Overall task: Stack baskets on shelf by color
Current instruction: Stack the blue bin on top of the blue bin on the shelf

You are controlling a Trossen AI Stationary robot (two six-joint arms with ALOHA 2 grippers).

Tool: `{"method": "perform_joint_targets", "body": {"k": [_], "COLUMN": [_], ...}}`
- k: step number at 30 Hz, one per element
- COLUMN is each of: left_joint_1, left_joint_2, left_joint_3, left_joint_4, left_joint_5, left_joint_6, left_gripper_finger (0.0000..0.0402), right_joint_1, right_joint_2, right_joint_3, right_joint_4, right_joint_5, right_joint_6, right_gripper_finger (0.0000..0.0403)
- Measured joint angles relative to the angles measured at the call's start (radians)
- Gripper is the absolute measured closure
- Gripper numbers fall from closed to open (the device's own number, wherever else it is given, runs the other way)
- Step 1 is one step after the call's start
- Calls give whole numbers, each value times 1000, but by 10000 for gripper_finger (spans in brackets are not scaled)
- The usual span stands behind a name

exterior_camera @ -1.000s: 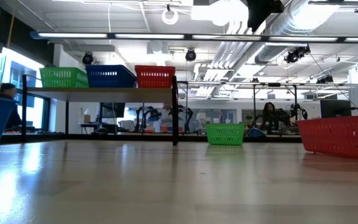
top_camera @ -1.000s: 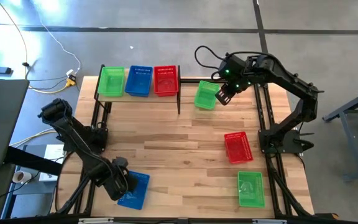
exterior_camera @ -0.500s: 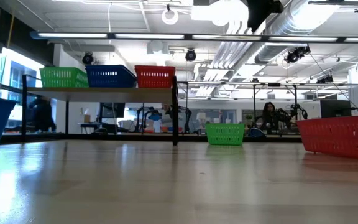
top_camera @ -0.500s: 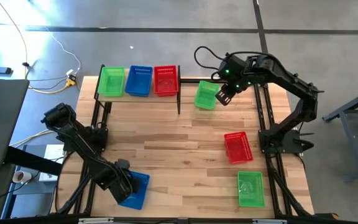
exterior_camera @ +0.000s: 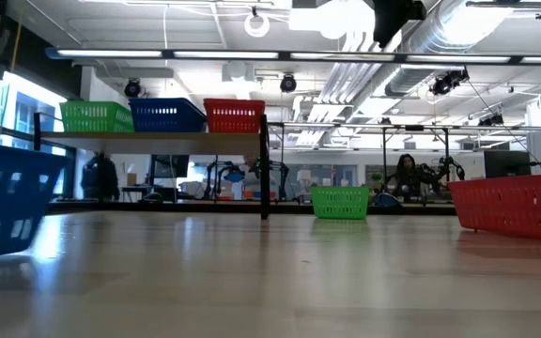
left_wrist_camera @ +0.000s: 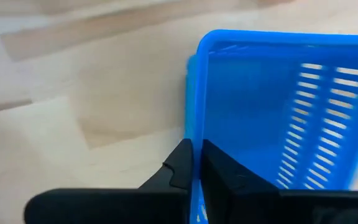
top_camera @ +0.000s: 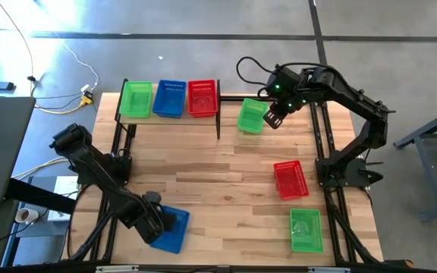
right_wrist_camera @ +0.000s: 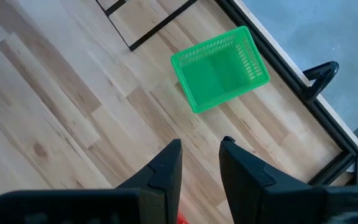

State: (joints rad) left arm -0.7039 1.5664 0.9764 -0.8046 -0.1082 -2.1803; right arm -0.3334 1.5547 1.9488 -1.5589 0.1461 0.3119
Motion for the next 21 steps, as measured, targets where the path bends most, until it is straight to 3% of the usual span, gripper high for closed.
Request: {"method": "perform_joint_targets", "body": {"k": [12,21], "left_joint_1": [114,290], "left_joint_2": [-257,-476], "left_joint_3": [0,0], "left_joint_4": [-48,-74], "left_joint_5": [-272,-363], "left_joint_6": [156,423], "left_gripper_finger": [400,401], "right_joint_1": [0,0], "right_joint_2": [0,0], "right_joint_3": [0,0], "right_joint_4": [0,12], "right_joint_5": [0,0], "right_joint_6": [-7,-19], "right_gripper_finger": [309,309]}}
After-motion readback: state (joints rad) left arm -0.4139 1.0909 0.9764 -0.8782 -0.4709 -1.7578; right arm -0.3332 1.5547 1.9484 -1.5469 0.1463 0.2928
